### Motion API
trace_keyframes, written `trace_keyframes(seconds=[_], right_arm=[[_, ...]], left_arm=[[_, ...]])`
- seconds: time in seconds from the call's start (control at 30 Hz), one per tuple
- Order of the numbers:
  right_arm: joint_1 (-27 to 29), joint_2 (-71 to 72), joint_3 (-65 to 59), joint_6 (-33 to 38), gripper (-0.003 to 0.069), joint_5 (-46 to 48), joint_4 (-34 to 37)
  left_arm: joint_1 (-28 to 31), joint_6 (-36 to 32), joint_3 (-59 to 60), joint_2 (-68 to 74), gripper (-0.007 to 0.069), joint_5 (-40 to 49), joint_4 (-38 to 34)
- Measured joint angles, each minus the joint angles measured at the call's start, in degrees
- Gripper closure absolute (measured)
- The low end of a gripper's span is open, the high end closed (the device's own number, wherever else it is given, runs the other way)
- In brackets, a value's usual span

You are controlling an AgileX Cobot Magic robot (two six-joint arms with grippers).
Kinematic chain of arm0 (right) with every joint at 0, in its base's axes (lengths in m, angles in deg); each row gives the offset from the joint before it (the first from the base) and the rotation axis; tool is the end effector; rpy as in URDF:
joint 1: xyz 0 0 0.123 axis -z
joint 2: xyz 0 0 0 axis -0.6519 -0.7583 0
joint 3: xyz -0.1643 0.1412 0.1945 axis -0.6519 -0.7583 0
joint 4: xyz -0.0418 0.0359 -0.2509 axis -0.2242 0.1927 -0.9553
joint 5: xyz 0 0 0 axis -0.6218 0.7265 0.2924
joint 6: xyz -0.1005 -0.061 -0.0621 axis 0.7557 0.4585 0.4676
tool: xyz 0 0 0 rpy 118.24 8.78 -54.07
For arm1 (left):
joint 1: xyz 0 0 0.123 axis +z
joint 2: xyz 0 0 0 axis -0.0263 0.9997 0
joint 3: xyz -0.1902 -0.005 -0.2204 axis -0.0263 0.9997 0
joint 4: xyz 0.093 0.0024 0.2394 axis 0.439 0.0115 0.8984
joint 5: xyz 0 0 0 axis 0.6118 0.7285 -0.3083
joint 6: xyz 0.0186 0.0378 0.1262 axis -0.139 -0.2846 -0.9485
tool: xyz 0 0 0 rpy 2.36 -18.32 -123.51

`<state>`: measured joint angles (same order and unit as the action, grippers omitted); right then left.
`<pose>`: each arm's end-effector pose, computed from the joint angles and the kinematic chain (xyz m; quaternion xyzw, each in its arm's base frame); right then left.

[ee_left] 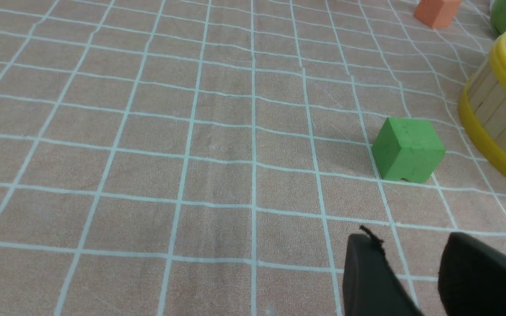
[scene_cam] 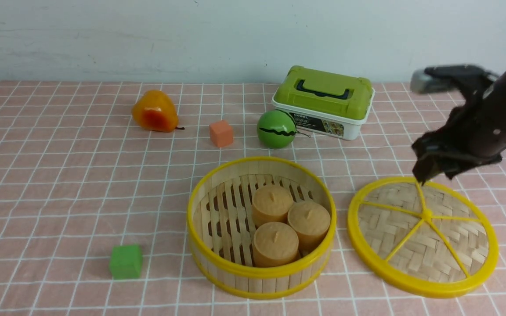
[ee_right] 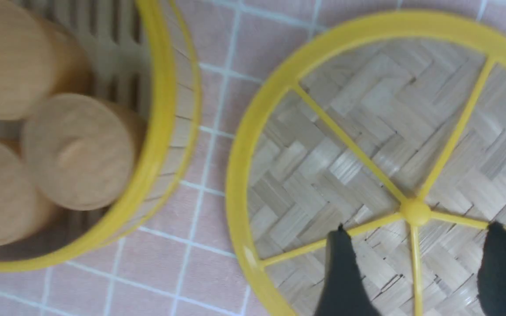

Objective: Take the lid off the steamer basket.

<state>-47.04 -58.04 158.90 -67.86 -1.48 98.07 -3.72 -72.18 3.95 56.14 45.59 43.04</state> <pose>0.3622 0.0719 0.2889 -0.1119 0.9571 0.1214 0.2382 0.0911 -0.0049 0.1554 -0.0735 0.8064 -0.0820 0.5811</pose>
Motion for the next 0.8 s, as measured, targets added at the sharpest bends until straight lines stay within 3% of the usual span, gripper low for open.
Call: trace_keyframes(seconds=[0.13, 0.33, 0.5, 0.8], right_arm=[[0.0, 8.36, 0.0, 2.75, 0.0333, 0.7, 2.85], [0.0, 23.04, -4.59, 4.05, 0.0507, 0.75, 4.4], [0.0, 35.51, -17.0, 4.1, 0.0656, -3.58, 4.83], [0.0, 59.74, -35.69, 4.1, 0.068, -15.37, 5.05]], left_arm=[[0.0, 0.0, 0.0, 0.0, 0.0386, 0.0, 0.0], [0.0, 0.0, 0.0, 0.0, 0.0386, 0.0, 0.0], [0.0, 0.0, 0.0, 0.0, 0.0386, 0.0, 0.0], [0.0, 0.0, 0.0, 0.0, 0.0386, 0.0, 0.0]])
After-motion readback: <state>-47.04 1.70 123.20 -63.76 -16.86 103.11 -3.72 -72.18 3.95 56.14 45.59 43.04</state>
